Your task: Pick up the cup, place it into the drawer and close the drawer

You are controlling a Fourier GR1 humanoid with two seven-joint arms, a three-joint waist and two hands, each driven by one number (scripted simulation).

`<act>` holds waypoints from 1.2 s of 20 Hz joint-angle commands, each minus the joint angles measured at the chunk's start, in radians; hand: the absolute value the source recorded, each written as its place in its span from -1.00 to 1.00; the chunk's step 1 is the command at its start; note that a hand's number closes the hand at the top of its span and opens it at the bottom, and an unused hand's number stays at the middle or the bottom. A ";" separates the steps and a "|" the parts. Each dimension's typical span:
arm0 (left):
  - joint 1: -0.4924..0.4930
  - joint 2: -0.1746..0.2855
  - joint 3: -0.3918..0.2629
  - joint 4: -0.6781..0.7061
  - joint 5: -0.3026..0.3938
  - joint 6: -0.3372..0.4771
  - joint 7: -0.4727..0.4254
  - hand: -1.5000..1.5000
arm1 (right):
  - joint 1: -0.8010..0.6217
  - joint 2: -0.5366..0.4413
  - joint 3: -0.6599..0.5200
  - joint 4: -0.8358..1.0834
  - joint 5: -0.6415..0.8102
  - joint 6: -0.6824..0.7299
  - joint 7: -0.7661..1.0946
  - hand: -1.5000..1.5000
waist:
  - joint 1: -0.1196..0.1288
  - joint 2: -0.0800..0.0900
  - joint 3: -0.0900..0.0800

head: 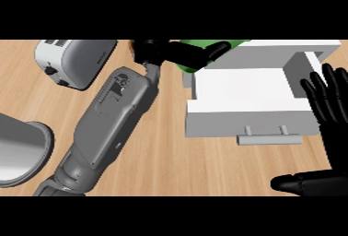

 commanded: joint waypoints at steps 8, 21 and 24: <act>-0.201 0.000 -0.122 0.346 0.180 0.100 -0.130 1.00 | -0.090 0.016 0.039 0.043 0.038 -0.034 0.026 -1.00 | -0.019 0.006 0.000; -0.293 0.000 -0.307 0.584 0.326 0.101 -0.200 1.00 | -0.067 0.020 0.048 0.042 0.014 -0.002 -0.002 -1.00 | -0.071 0.018 0.001; -0.264 0.000 -0.357 0.614 0.326 0.097 -0.210 1.00 | -0.043 -0.001 0.018 0.050 -0.002 0.026 -0.035 -1.00 | -0.066 0.016 0.001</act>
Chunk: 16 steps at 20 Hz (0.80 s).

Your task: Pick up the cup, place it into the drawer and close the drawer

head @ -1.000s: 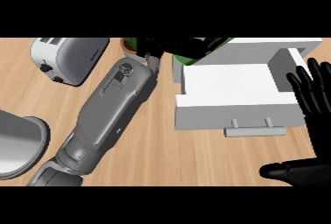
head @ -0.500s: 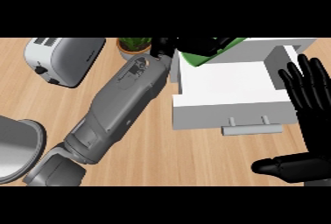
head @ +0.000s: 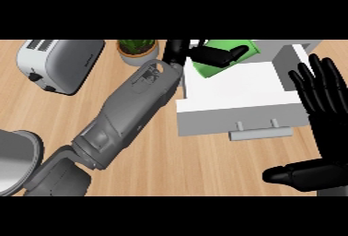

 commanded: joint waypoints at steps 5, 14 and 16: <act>-0.064 0.000 -0.132 0.090 0.014 0.037 0.051 -1.00 | -0.030 0.017 0.028 -0.004 0.005 -0.009 0.007 -1.00 | -0.028 0.009 0.001; 0.000 0.000 -0.166 -0.023 0.131 0.080 -0.016 -1.00 | -0.017 0.015 0.004 0.001 -0.075 0.033 -0.015 -1.00 | -0.038 0.008 0.000; -0.001 0.000 -0.130 -0.026 0.164 0.041 -0.076 -1.00 | -0.028 0.017 -0.002 0.019 -0.066 0.019 -0.011 -1.00 | -0.017 0.007 0.000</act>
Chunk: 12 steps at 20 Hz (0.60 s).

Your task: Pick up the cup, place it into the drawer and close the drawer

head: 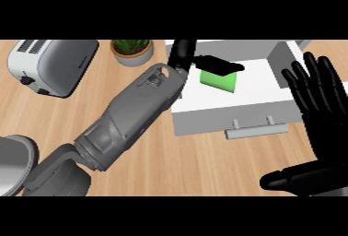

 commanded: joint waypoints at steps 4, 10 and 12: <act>0.034 0.000 0.044 -0.076 0.105 -0.052 -0.131 -1.00 | -0.006 -0.043 -0.076 -0.007 -0.114 0.028 0.047 -1.00 | 0.043 -0.012 -0.001; 0.051 0.016 0.127 -0.130 0.111 -0.104 -0.088 -1.00 | 0.071 -0.074 -0.079 -0.075 -0.142 0.090 0.037 1.00 | 0.099 -0.027 -0.001; 0.076 0.038 0.129 -0.203 0.113 -0.062 -0.039 -1.00 | 0.091 -0.091 -0.052 -0.053 -0.096 0.132 0.009 1.00 | 0.116 -0.031 -0.001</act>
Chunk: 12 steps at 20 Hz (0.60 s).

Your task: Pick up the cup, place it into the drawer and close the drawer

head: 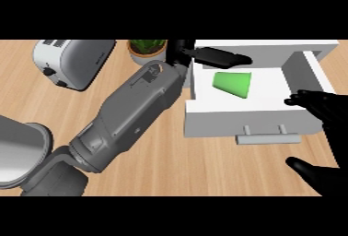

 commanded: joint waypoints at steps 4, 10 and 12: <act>0.101 0.117 0.068 -0.137 0.026 -0.017 0.031 -1.00 | 0.106 -0.108 0.033 -0.071 0.102 0.143 -0.041 1.00 | 0.032 -0.013 -0.001; 0.336 0.226 0.071 -0.384 0.022 -0.006 0.072 -1.00 | 0.051 -0.133 0.035 -0.028 0.204 0.128 -0.031 1.00 | 0.051 -0.010 -0.001; 0.385 0.245 0.062 -0.482 0.010 0.052 0.120 -1.00 | 0.071 -0.137 0.069 -0.031 0.247 0.142 -0.019 1.00 | 0.049 -0.011 0.000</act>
